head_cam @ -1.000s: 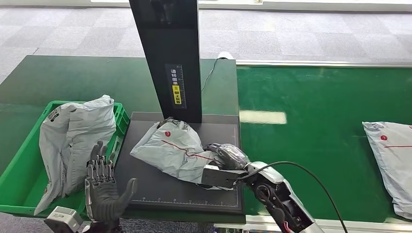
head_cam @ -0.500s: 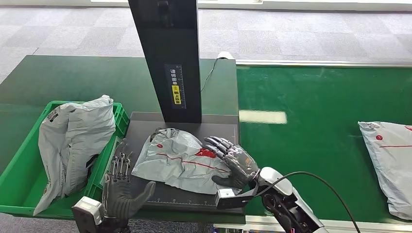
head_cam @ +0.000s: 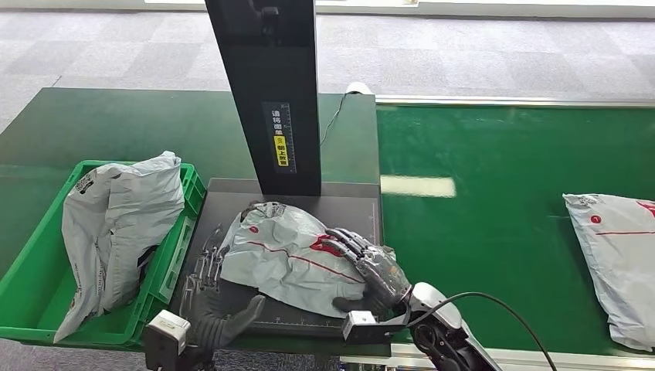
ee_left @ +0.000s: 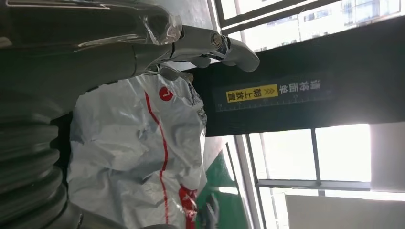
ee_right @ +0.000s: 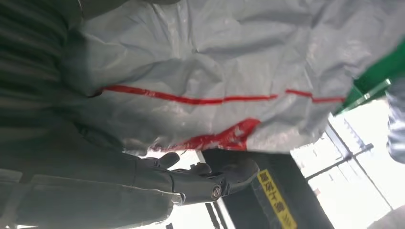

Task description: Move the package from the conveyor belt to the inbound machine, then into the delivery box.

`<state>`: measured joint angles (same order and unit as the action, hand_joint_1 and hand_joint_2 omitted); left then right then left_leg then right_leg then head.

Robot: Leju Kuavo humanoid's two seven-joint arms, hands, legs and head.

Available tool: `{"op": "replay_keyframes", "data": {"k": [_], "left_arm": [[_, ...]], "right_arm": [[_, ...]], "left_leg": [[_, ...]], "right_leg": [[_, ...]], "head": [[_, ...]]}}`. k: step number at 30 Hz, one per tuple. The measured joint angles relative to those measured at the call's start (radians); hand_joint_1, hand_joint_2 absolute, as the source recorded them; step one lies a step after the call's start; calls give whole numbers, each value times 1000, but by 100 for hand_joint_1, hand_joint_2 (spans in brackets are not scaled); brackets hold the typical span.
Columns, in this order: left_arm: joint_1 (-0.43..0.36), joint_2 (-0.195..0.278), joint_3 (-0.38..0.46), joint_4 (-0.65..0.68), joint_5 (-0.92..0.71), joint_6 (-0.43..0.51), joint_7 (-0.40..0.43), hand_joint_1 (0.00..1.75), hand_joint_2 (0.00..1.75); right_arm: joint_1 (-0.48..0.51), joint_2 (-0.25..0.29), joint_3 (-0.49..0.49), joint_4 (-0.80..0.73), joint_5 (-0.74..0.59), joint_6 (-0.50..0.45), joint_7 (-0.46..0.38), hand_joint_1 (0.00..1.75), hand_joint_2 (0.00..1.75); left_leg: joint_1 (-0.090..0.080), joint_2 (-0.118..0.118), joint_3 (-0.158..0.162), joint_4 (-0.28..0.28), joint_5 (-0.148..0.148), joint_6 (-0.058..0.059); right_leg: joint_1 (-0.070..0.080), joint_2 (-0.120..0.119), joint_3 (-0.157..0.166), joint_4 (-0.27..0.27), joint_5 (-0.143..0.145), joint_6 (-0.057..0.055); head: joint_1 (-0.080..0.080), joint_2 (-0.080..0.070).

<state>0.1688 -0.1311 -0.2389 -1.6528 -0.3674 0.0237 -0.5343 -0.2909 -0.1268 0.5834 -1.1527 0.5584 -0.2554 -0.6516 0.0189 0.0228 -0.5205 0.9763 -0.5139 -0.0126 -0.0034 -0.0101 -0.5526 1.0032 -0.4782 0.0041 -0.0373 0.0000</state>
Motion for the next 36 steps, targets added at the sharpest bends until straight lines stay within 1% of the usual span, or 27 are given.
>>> {"op": "replay_keyframes", "data": {"k": [4,7,9,12,14,16,22,30,32,36], "left_arm": [[-17,10,-34,35,-86,15,20,0,175],[-33,22,-73,67,-182,41,34,0,175],[-44,33,-107,90,-278,62,71,0,175],[-61,48,-155,138,-410,100,151,0,175],[-72,56,-179,171,-458,121,181,0,175],[-80,61,-193,190,-470,137,186,0,175],[-89,68,-202,200,-432,151,151,0,175],[-94,75,-210,200,-443,146,147,0,175],[-102,80,-220,203,-506,155,174,0,175],[-149,86,-240,233,-708,204,272,0,175]], "right_arm": [[35,25,-52,-39,-161,20,-38,0,175],[59,39,-79,-80,-263,2,-44,0,175],[70,42,-92,-107,-315,-15,-45,0,175],[85,46,-119,-144,-364,-18,-46,0,175],[95,48,-142,-164,-375,-6,-46,0,175],[108,49,-165,-182,-383,10,-46,0,175],[149,55,-224,-224,-378,50,-46,0,175],[161,62,-252,-243,-374,63,-46,0,175],[161,66,-259,-245,-382,75,-46,0,175],[159,81,-285,-247,-399,118,-46,0,175]], "left_leg": [[0,0,0,0,0,0],[0,0,0,0,0,0],[0,0,0,0,0,0],[0,0,0,0,0,0],[0,0,0,0,0,0],[0,0,0,0,0,0],[0,0,-1,0,0,0],[0,0,-1,0,0,0],[0,0,-1,0,0,0],[0,0,-1,0,0,0]], "right_leg": [[0,0,0,0,0,0],[0,0,0,0,0,0],[0,0,0,0,0,0],[0,0,0,0,0,0],[0,0,0,0,0,0],[0,0,0,0,0,0],[0,0,-1,0,0,0],[0,0,0,0,0,0],[0,0,0,0,0,0],[0,0,-1,0,0,0]], "head": [[0,0],[0,0],[0,0],[0,0],[0,0],[0,0],[0,0],[0,0],[0,0],[0,0]]}}
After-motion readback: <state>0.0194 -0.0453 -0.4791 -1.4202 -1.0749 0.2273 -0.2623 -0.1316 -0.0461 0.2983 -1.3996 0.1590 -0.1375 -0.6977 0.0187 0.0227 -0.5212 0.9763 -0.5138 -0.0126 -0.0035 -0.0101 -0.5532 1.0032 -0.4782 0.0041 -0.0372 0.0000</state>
